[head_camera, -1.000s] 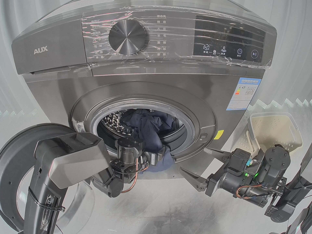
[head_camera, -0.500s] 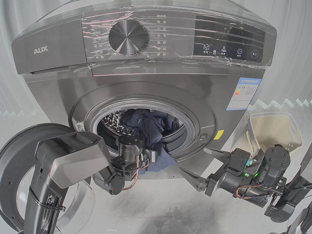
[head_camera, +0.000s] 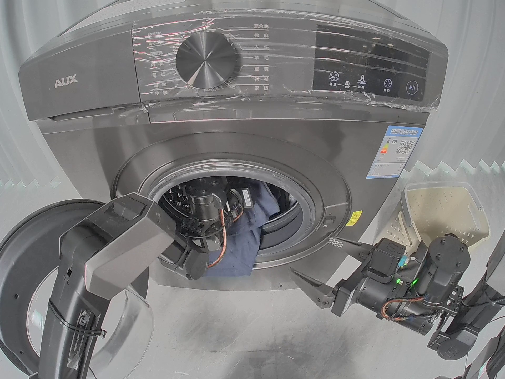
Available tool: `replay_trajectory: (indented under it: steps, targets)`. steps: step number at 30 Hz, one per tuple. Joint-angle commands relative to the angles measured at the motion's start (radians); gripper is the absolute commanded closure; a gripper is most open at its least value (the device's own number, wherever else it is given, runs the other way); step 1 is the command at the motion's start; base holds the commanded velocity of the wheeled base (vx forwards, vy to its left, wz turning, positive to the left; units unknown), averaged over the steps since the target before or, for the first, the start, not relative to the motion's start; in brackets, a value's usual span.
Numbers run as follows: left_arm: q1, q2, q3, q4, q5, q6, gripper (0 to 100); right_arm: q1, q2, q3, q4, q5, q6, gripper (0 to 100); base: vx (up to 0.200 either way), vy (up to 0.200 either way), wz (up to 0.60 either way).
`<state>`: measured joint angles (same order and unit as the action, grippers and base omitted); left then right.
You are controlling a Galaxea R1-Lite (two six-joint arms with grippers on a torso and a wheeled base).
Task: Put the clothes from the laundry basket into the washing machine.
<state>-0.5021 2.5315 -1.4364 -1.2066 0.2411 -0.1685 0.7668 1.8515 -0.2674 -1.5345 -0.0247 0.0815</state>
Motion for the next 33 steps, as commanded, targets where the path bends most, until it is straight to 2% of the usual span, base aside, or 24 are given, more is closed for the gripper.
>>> replay_trajectory:
  steps: [1,4,5,8,14,15,17,21,23,30,33]
  targets:
    - [0.02,0.023,-0.039,-0.004,0.007,-0.005,100,0.0,0.0,-0.004,0.0,0.0,0.0,0,0.0,0.0,0.0]
    - [0.02,0.023,-0.038,-0.011,0.007,-0.005,100,0.0,0.0,-0.004,-0.001,0.0,0.0,0,0.0,0.0,0.0]
    - [0.02,0.023,-0.038,-0.011,0.007,-0.005,0,0.0,0.0,-0.004,-0.001,0.0,0.0,0,0.0,0.0,0.0]
    - [0.017,0.018,-0.018,-0.011,0.007,-0.006,0,0.0,0.0,-0.004,-0.001,0.0,0.0,0,0.0,0.0,0.0]
    - [-0.015,-0.086,0.228,0.002,-0.008,-0.002,0,0.0,0.0,-0.003,-0.001,0.0,0.0,0,0.0,0.0,0.0]
    - [-0.015,-0.086,0.228,0.002,-0.008,-0.002,0,0.0,0.0,-0.003,-0.001,0.0,0.0,0,0.0,0.0,0.0]
    - [-0.038,-0.145,0.343,0.032,-0.032,0.001,0,0.0,0.002,-0.003,-0.001,0.0,0.0,0,0.0,0.0,0.0]
    - [-0.056,-0.178,0.43,0.048,-0.08,0.009,0,0.002,0.002,-0.003,0.0,0.0,0.0,0,0.0,0.0,0.0]
    - [-0.059,-0.178,0.444,0.048,-0.082,0.011,0,0.002,0.002,-0.003,-0.001,0.0,0.0,0,0.0,0.0,0.0]
    - [-0.064,-0.103,0.448,0.035,-0.086,0.052,0,0.002,0.002,-0.003,-0.001,0.0,0.0,0,0.0,0.0,0.0]
    - [-0.064,-0.094,0.444,0.035,-0.086,0.055,0,0.002,0.002,-0.003,-0.001,0.0,0.0,0,0.0,0.0,0.0]
